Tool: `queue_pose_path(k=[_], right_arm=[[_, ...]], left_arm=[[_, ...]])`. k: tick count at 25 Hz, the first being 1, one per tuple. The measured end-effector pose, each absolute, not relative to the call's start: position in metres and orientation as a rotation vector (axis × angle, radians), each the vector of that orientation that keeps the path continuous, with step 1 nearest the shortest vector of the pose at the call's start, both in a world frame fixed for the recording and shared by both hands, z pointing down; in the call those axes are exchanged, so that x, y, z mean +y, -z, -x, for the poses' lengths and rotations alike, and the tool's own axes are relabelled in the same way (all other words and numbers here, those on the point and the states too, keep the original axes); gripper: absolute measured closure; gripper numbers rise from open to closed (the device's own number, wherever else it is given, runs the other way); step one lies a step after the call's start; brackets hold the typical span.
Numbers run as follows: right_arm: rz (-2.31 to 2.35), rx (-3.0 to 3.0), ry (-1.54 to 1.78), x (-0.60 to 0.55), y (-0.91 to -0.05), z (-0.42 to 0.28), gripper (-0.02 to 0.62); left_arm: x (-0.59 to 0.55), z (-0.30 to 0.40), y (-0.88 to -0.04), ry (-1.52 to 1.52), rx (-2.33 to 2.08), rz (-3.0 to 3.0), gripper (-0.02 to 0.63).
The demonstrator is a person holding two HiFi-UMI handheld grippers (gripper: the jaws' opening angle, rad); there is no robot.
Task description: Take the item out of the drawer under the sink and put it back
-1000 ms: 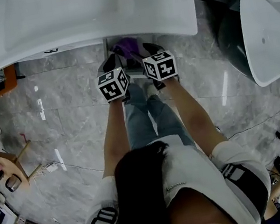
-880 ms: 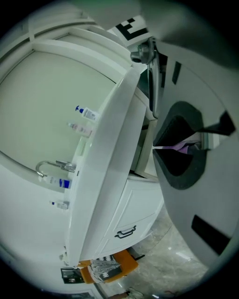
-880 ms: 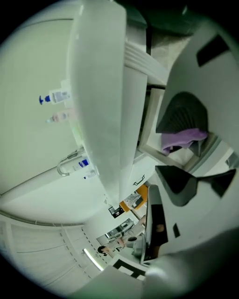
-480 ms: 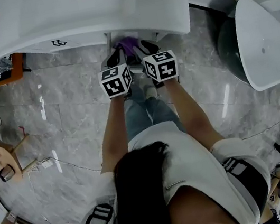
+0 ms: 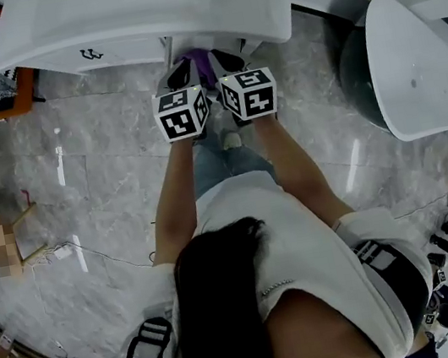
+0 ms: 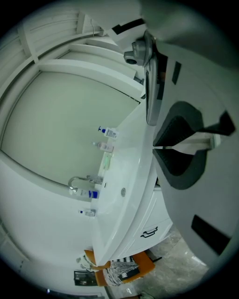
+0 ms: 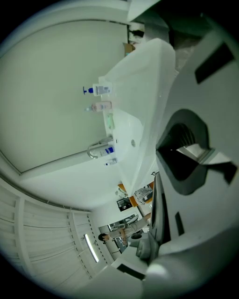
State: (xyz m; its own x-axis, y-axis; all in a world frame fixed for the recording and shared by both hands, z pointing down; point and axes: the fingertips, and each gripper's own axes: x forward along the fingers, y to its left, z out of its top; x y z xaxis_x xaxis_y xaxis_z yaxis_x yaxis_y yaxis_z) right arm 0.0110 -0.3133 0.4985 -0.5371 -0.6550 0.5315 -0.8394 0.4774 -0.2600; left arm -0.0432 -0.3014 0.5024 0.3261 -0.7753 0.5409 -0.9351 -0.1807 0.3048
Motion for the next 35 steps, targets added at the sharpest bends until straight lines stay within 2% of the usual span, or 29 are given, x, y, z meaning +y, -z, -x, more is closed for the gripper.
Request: queue_pose_path(k=[15,35], right_arm=[[-1.253,-2.393,-0.646,-0.298,-0.475,-0.008,0.580],[-1.221,-2.362,-0.700,-0.306,-0.499,-0.009,0.580]], left_arm=[[-0.294,0.037,-0.469,-0.269,-1.528,-2.072,0.603],[-0.301,0.051,-0.496,-0.314,-1.548,-1.993,0.601]])
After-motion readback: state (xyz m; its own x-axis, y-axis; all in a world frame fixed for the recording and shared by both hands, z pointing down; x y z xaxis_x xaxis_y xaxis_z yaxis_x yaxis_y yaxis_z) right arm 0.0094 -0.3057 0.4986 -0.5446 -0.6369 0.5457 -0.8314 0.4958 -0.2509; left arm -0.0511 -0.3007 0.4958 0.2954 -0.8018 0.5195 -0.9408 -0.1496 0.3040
